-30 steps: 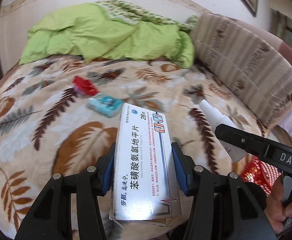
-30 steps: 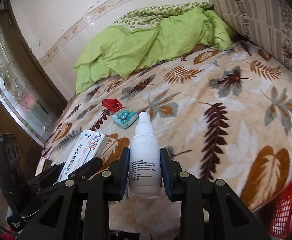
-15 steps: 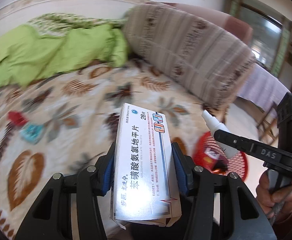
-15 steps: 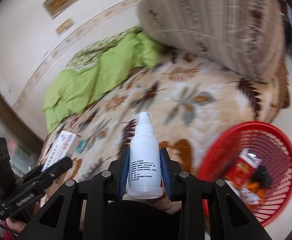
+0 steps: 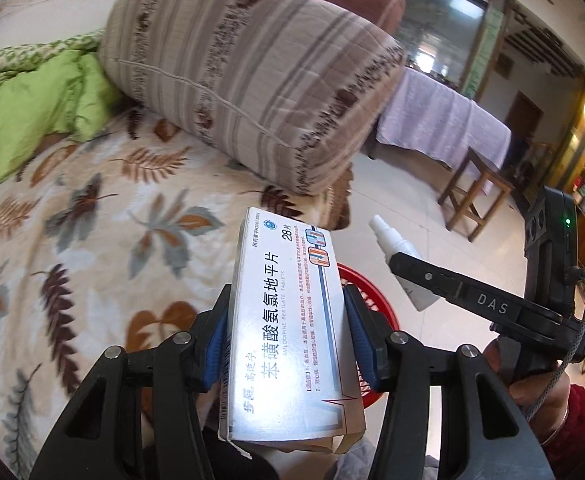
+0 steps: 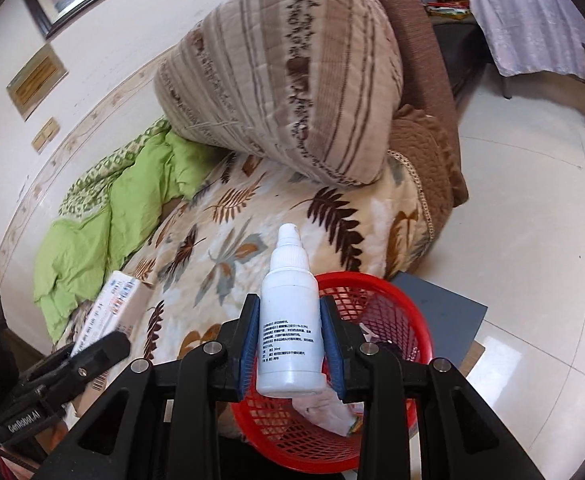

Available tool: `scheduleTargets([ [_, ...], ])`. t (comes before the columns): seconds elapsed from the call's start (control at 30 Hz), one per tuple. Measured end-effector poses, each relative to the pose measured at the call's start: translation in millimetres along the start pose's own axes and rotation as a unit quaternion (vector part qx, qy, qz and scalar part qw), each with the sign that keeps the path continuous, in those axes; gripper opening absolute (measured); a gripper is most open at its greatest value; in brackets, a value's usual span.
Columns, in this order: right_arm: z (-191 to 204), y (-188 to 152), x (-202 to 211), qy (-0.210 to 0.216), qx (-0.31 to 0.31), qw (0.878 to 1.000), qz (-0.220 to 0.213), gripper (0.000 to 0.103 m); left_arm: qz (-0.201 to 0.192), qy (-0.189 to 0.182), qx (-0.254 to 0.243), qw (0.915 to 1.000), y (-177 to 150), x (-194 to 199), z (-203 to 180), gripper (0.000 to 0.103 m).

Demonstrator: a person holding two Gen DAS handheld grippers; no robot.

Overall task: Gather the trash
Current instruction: 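Carry the box and bottle over the red basket and open both tools, then move both open tools back toward the teal and red packs on the bed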

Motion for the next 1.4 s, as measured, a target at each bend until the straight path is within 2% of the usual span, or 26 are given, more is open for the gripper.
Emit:
scheduleTargets([
  [0.03,-4,2,0,-0.008,-0.002,1.0,-0.003,0.032,0.002,-0.004,-0.003,1.0,1,-5,-4,0.053],
  [0.1,-10,4,0,-0.013,-0.008,1.0,-0.006,0.034,0.014,-0.015,-0.007,0.9998,-1,-15,-10,0.064],
  [0.33,-6,4,3,0.006,-0.007,1.0,-0.008,0.034,0.008,-0.006,0.012,0.9999,-12,2,8,0.067],
  [0.47,22,-8,-9,0.033,0.013,0.999,0.017,0.034,0.003,0.029,0.036,0.9989,-27,25,37,0.07],
  [0.6,63,-31,-28,0.061,0.045,0.996,0.049,0.034,0.001,0.081,0.068,0.9944,-50,53,80,0.07],
  [0.73,108,-59,-50,0.09,0.083,0.988,0.092,0.035,-0.003,0.136,0.105,0.985,-79,87,127,0.07],
  [0.83,146,-85,-71,0.106,0.122,0.979,0.122,0.036,-0.002,0.179,0.137,0.9744,-107,113,163,0.07],
  [0.93,180,-111,-90,0.124,0.152,0.968,0.154,0.038,-0.004,0.222,0.175,0.9593,-139,139,203,0.07],
  [1.03,221,-142,-111,0.139,0.193,0.954,0.183,0.044,-0.001,0.268,0.219,0.9383,-176,165,244,0.07],
  [1.13,268,-182,-134,0.161,0.24,0.931,0.225,0.048,0.004,0.316,0.261,0.9119,-213,190,285,0.07],
  [1.17,281,-195,-141,0.167,0.255,0.923,0.233,0.051,0.008,0.341,0.275,0.8989,-229,200,300,0.07],
  [1.27,318,-231,-163,0.181,0.3,0.902,0.253,0.053,0.012,0.378,0.307,0.8732,-263,221,330,0.07],
  [1.3,332,-246,-174,0.185,0.32,0.891,0.262,0.055,0.009,0.388,0.32,0.864,-275,228,339,0.07],
  [1.4,363,-274,-203,0.184,0.361,0.874,0.27,0.058,0.007,0.411,0.341,0.8455,-301,241,357,0.07],
])
Point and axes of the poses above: each gripper's, at about its wrist camera, not at the fingertips, and x roughly against the way its jaws point, z to its left, y to its top, the point moved 7 cm from there along -x, roughly the way its jaws point, and after that the axes turned 12 degrees about -x, right-handed, at the moved point
